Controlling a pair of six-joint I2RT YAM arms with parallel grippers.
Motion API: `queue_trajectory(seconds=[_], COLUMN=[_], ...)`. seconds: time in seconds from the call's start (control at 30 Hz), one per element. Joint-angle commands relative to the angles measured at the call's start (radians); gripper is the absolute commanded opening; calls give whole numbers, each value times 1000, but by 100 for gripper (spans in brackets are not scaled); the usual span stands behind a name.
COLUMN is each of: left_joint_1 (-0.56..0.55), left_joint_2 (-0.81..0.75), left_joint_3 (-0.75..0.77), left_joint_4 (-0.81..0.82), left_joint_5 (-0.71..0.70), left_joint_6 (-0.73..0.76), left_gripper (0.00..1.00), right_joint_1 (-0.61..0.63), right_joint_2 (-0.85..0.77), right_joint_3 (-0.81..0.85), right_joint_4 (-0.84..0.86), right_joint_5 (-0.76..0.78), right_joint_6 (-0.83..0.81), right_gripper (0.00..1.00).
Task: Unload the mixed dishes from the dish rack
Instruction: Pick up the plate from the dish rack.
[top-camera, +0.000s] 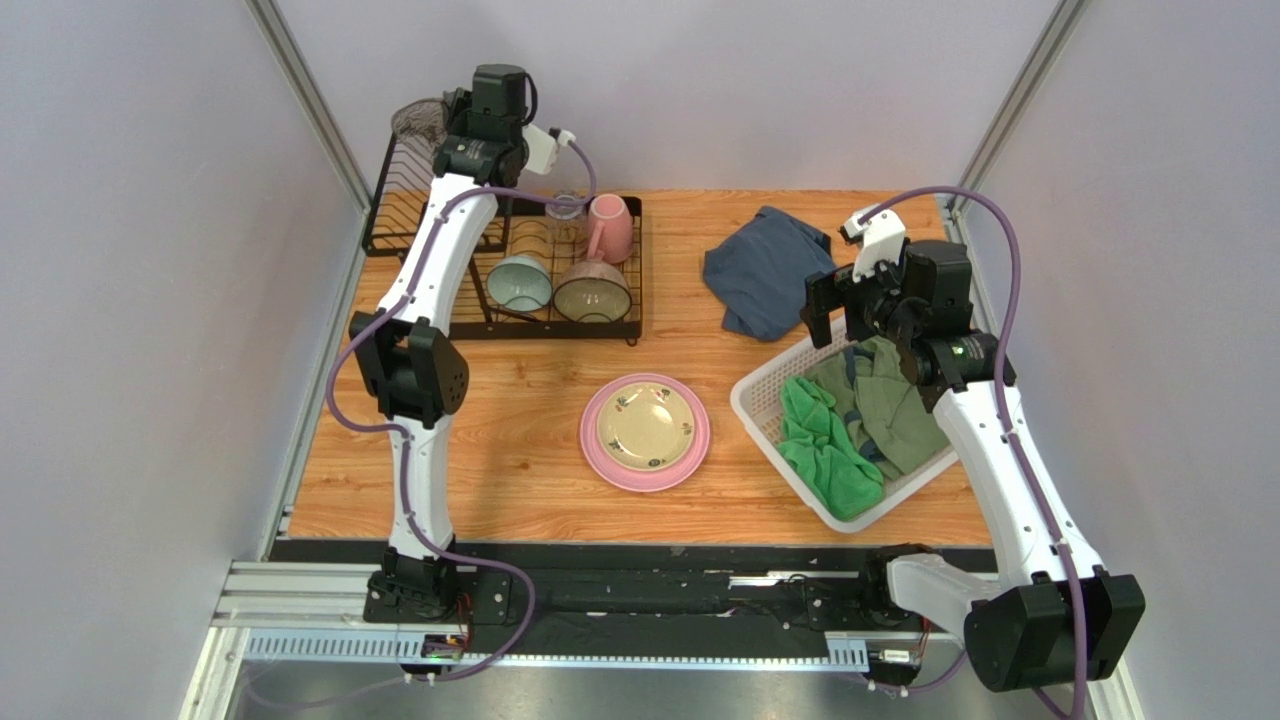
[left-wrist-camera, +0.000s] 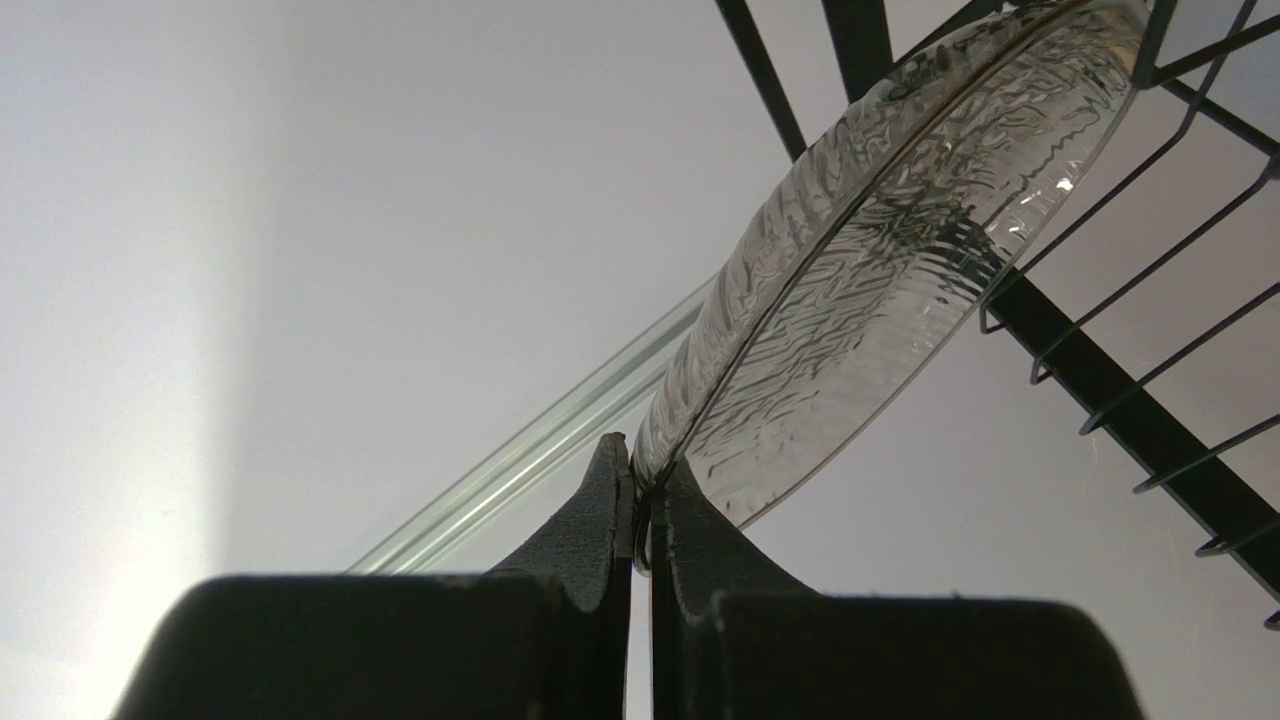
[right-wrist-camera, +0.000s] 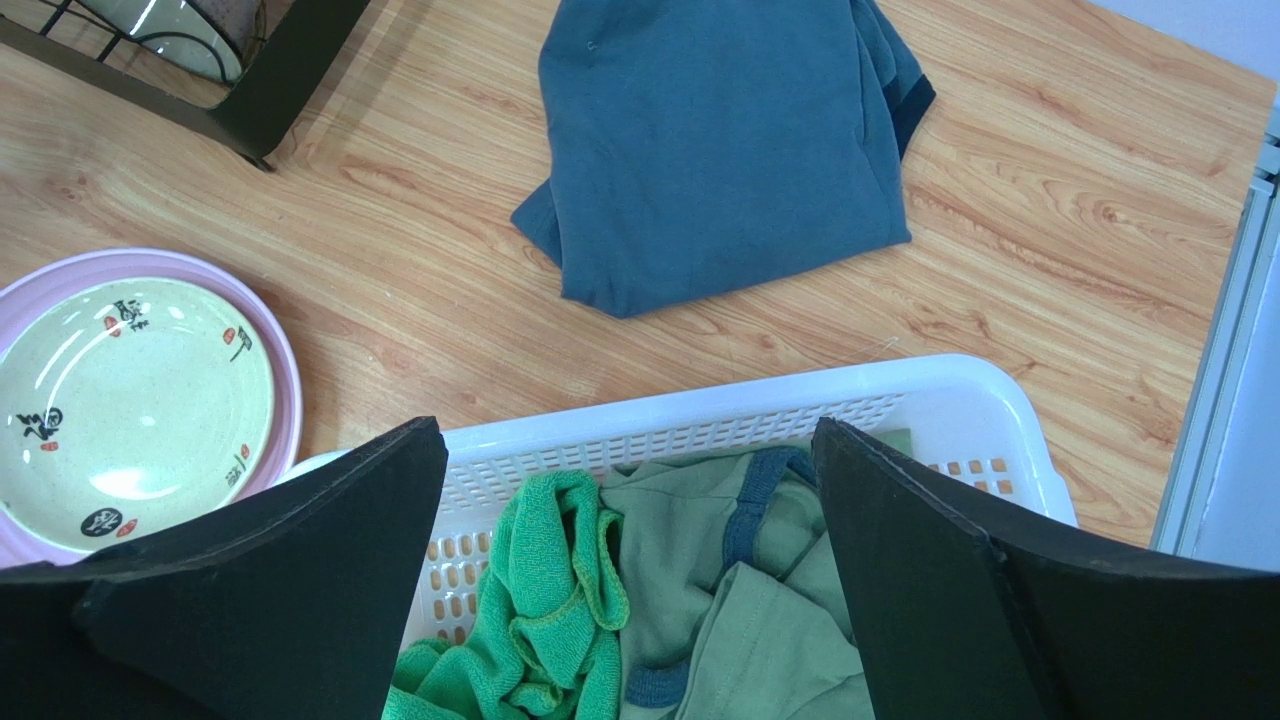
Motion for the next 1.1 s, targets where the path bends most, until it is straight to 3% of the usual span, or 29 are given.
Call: queue_trajectory(seconds=[0.0, 0.33, 0.6, 0.83, 1.0, 1.07], left_joint_1=[-5, -6, -8, -8, -8, -8], left_joint_2=[-104, -203, -305, -411, -508, -564], left_joint_3=[6, 6, 5, 11, -14, -88], left_joint_4=[30, -67, -129, -315, -482, -519], left_joint_5=[29, 66, 118, 248, 486, 597], left_joint_6=[-28, -128, -294, -630, -916, -1042], left_gripper=[0, 0, 0, 0, 0, 0], right_joint_1=[2, 2, 3, 3, 2, 2], right_joint_2=[-3, -1, -1, 2, 5, 8], right_joint_3=[49, 50, 50, 52, 52, 52], right_joint_4=[14, 14, 11, 12, 11, 8], right_joint_5=[-10, -14, -16, -16, -19, -20], right_joint_6=[-19, -16, -14, -11, -10, -7], right_gripper=[99, 99, 99, 99, 99, 99])
